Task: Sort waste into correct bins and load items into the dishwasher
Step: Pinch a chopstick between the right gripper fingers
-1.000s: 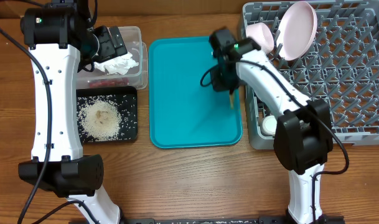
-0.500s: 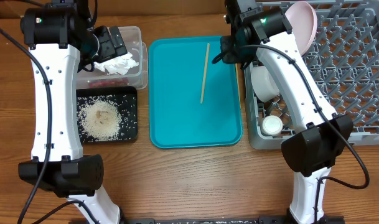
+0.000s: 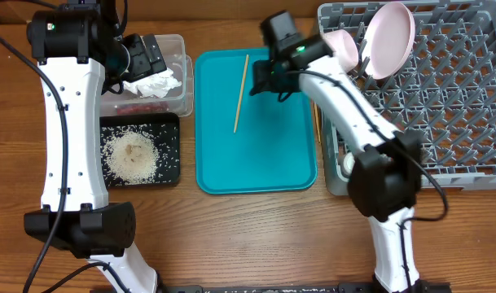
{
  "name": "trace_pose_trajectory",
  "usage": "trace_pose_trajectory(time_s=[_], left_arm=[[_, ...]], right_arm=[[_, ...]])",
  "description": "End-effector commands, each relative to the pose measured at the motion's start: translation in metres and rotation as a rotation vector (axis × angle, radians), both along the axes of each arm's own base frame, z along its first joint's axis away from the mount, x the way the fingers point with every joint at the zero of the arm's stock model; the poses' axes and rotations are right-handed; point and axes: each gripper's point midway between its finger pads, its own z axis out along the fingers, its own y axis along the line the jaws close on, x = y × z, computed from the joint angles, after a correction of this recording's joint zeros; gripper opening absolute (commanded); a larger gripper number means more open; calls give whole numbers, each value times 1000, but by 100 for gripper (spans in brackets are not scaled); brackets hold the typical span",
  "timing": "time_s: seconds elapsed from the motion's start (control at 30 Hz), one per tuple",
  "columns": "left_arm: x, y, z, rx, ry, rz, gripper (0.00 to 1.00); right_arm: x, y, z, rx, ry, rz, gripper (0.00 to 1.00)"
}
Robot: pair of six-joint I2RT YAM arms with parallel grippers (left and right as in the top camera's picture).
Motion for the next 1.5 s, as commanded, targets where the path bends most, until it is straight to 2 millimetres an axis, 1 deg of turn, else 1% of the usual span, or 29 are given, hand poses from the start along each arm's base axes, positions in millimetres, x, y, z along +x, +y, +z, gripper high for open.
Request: trace_pose_trajectory(time_s=[0.0, 0.13, 0.23, 0.3, 0.43, 0.6, 0.63, 0.67, 0.77, 0.87, 0.97, 1.07, 1.13, 1.2, 1.23, 1.3, 1.33, 1.4, 1.47], left_arm=[[2, -2, 8, 5, -27, -10, 100], [2, -2, 8, 5, -27, -10, 100], [2, -2, 8, 5, -27, -10, 100], [2, -2, 8, 5, -27, -10, 100], [2, -2, 8, 5, -27, -10, 100], [2, -2, 8, 5, -27, -10, 100], [2, -2, 8, 5, -27, -10, 100], [2, -2, 8, 5, -27, -10, 100], [2, -2, 8, 5, -27, -10, 100], [2, -2, 8, 5, -27, -10, 100], [2, -2, 8, 5, -27, -10, 100], [2, -2, 8, 5, -27, -10, 100], [2, -2, 8, 5, -27, -10, 100], [2, -2, 8, 5, -27, -10, 100], [2, -2, 8, 5, -27, -10, 100], [2, -2, 8, 5, -27, -10, 100], [2, -2, 8, 5, -27, -10, 100], [2, -2, 8, 5, -27, -10, 100], [2, -2, 8, 5, -27, -10, 100]], right_arm=[[-10, 27, -25, 23, 41, -10, 66], [-14, 52, -33, 1, -1, 14, 66], [-13, 64, -39, -60, -67, -25, 66], [-13, 65, -41, -94, -94, -52, 66], [-11, 61, -50, -143, -116, -94, 63], [-12, 59, -73, -168, -85, -92, 62], [-13, 59, -75, -170, -83, -91, 61], [-13, 58, -78, -175, -78, -91, 58], [-13, 58, -79, -175, -77, -91, 48], [-16, 59, -81, -170, -63, -85, 41], [-29, 61, -89, -152, 8, -83, 36], [-46, 52, -95, -180, 88, -102, 31], [-54, 46, -97, -208, 119, -100, 29], [-60, 41, -99, -227, 142, -99, 23], [-61, 40, -99, -232, 147, -98, 21], [-62, 39, -99, -235, 150, -97, 11], [-61, 39, -98, -235, 149, -95, 9], [-59, 40, -96, -232, 142, -88, 5], [-56, 40, -89, -234, 134, -69, 4]])
